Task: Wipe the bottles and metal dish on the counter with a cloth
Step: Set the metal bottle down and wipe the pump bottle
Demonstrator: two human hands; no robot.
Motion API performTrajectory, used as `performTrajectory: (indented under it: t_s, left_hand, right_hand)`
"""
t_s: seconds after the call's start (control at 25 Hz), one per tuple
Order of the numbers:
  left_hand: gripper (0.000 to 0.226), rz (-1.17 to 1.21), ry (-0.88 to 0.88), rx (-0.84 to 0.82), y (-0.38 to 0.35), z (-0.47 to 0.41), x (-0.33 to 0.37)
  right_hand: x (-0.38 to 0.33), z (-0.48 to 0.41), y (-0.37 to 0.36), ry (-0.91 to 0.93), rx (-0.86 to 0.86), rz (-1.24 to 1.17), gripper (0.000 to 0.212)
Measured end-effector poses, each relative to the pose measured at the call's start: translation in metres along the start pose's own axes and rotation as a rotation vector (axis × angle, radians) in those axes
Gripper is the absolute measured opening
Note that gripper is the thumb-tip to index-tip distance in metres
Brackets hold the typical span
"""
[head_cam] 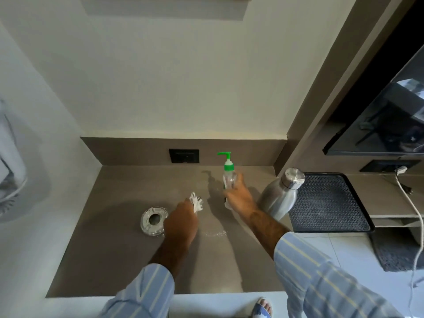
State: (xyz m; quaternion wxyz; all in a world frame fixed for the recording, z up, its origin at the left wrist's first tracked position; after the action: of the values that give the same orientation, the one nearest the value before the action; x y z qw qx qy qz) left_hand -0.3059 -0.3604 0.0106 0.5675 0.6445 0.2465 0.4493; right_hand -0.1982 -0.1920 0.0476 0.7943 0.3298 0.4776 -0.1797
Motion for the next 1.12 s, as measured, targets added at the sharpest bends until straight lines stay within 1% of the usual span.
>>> performTrajectory:
  t_s: [0.08, 0.16, 0.24, 0.32, 0.4, 0.52, 0.64, 0.76, 0.84, 0.88, 0.92, 0.96, 1.0, 1.04, 1.08, 1.12]
  left_hand:
    - [0.028, -0.158, 0.017, -0.116, -0.045, 0.009, -0.004]
    - [0.031, -0.175, 0.062, -0.196, -0.078, 0.011, -0.016]
    - [0.032, -0.197, 0.126, -0.204, -0.099, 0.012, -0.022]
    - [0.029, -0.238, 0.114, -0.168, -0.109, 0.007, -0.009]
    - [0.029, -0.179, -0.006, -0.123, -0.117, -0.003, 0.023]
    - [0.031, 0.078, -0.29, -0.113, -0.124, 0.009, 0.069]
    - [0.037, 0.211, -0.528, -0.125, -0.125, 0.049, 0.073]
    - [0.04, 0.32, -0.628, -0.166, -0.115, 0.108, 0.053]
    - [0.04, 0.389, -0.684, -0.236, -0.116, 0.163, 0.036]
    - [0.039, 0.371, -0.684, -0.315, -0.124, 0.191, 0.024]
    - [0.038, 0.37, -0.621, -0.425, -0.129, 0.211, 0.008]
    - [0.035, 0.435, -0.436, -0.569, -0.135, 0.219, -0.014]
    - [0.029, 0.578, -0.201, -0.676, -0.137, 0.219, -0.036]
    - [0.022, 0.741, 0.037, -0.63, -0.131, 0.202, -0.057]
    - [0.018, 0.893, 0.231, -0.487, -0.118, 0.174, -0.077]
    - [0.021, 1.036, 0.359, -0.398, -0.104, 0.149, -0.083]
  right_hand:
    - [0.022, -0.006, 0.001, -0.024, 0.017, 0.038, 0.05]
    - [0.039, -0.011, -0.001, -0.02, 0.005, 0.062, 0.053]
    - [0.053, -0.015, 0.0, -0.018, -0.003, 0.056, 0.059]
    - [0.063, -0.017, 0.001, -0.009, -0.012, 0.057, 0.064]
    - [0.066, -0.019, 0.004, 0.03, -0.004, 0.043, 0.069]
    - [0.067, -0.022, 0.008, 0.07, 0.013, 0.006, 0.071]
    - [0.067, -0.021, 0.005, 0.106, 0.024, 0.012, 0.072]
    - [0.067, -0.02, -0.006, 0.107, 0.012, -0.007, 0.07]
    - [0.067, -0.016, -0.015, 0.08, -0.043, -0.002, 0.07]
    - [0.066, -0.011, -0.018, 0.078, -0.075, 0.019, 0.069]
    - [0.066, -0.008, -0.02, 0.079, -0.1, 0.037, 0.068]
    - [0.067, -0.006, -0.02, 0.079, -0.119, 0.053, 0.067]
    - [0.069, -0.005, -0.021, 0.079, -0.136, 0.062, 0.067]
    - [0.071, -0.005, -0.021, 0.079, -0.149, 0.071, 0.067]
    - [0.073, -0.006, -0.022, 0.082, -0.161, 0.083, 0.067]
    - [0.076, -0.006, -0.023, 0.082, -0.175, 0.095, 0.067]
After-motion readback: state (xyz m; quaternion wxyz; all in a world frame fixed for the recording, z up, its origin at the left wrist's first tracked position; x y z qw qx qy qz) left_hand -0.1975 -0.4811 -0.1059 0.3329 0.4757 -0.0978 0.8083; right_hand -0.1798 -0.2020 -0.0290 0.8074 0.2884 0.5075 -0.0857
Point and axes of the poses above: each hand's wrist, its own z-axis away from the middle knuckle, its own y-axis out of the back of the hand, x = y × z, the point moved 10 cm from there along -z, towards the middle knuckle, and after that the axes turned 4 degrees about y, right-handed, at the moved point
